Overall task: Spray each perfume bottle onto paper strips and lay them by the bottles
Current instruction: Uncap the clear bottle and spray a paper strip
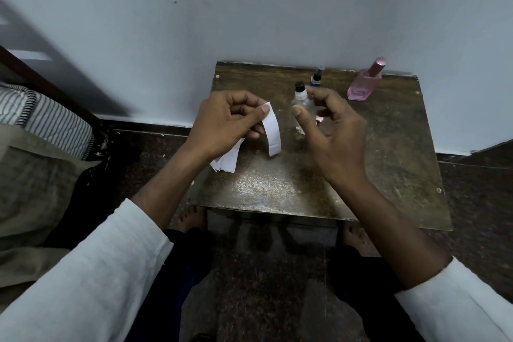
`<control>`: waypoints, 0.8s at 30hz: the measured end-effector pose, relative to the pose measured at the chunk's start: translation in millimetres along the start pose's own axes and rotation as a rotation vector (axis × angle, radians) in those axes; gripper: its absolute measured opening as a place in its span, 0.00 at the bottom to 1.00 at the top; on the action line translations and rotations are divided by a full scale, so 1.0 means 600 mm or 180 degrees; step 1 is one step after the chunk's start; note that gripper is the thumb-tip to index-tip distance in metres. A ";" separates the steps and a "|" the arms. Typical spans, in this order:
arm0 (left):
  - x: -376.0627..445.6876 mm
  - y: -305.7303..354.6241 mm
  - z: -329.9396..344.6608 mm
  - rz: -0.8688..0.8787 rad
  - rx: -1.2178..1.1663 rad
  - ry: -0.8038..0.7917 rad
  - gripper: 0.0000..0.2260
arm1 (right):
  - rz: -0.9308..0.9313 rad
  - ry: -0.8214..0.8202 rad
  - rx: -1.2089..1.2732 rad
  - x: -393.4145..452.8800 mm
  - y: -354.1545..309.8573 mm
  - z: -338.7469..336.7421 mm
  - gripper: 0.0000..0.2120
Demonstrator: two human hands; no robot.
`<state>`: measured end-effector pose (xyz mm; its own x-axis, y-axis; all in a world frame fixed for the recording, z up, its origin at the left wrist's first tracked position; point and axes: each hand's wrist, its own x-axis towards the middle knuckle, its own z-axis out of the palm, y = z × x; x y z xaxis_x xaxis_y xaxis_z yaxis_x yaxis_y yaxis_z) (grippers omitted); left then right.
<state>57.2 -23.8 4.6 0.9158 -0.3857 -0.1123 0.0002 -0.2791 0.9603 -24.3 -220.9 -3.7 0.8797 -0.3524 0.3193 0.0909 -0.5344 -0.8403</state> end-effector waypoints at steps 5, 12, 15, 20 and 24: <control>-0.002 -0.006 -0.012 -0.0053 0.0052 -0.0155 0.07 | 0.0101 0.0104 0.0192 0.024 -0.003 0.021 0.15; -0.005 -0.012 -0.018 -0.0060 0.0194 -0.0294 0.07 | 0.0004 0.0086 0.0028 0.046 0.020 0.052 0.15; -0.005 -0.013 -0.019 -0.0026 0.0225 -0.0312 0.07 | -0.0002 0.0116 0.0141 0.054 0.025 0.062 0.15; -0.007 -0.017 -0.014 -0.0020 0.0280 -0.0238 0.05 | -0.0025 0.0157 0.0052 0.067 0.026 0.079 0.14; -0.004 -0.022 -0.013 -0.0062 0.0295 -0.0273 0.04 | -0.0056 0.0089 -0.0045 0.079 0.030 0.088 0.11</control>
<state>58.0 -12.5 -5.9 0.8782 -0.4522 -0.1560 -0.0231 -0.3658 0.9304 43.8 -206.5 -26.6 0.8646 -0.3642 0.3462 0.0994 -0.5514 -0.8283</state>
